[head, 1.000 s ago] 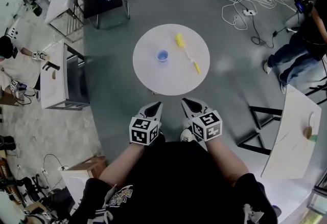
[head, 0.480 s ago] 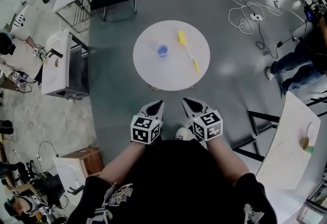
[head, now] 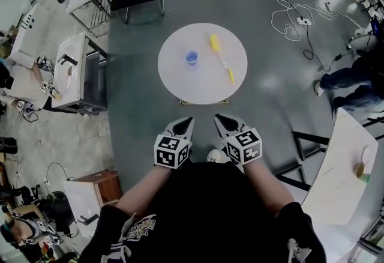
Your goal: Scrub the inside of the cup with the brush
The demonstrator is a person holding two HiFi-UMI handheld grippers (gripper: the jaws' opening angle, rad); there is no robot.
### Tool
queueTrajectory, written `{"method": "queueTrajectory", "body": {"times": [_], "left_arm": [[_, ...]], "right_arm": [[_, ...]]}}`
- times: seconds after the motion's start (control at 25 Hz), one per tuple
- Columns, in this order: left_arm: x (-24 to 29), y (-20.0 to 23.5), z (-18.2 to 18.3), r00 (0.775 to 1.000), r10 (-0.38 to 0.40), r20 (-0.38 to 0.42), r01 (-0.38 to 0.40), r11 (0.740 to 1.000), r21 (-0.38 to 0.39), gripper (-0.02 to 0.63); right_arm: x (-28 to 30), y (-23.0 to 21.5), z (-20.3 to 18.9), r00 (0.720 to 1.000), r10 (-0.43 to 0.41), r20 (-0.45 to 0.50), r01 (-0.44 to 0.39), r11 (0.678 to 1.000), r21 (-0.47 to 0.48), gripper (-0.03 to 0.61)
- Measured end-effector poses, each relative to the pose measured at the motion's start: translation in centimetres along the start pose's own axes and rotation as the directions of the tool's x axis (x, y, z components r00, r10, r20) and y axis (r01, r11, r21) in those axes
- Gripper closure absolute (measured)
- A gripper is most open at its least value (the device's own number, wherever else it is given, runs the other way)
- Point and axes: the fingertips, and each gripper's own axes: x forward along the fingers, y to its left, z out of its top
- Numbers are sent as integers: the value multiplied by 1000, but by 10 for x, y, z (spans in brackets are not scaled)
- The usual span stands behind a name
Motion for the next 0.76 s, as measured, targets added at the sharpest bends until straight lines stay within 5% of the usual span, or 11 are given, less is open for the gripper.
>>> {"method": "queueTrajectory", "body": {"times": [0.76], "left_arm": [[-5,3,2,1000,6,6,-6,1000,4,607]], "right_arm": [[6,6,1,1000,13,1,-13,1000,-3,557]]}}
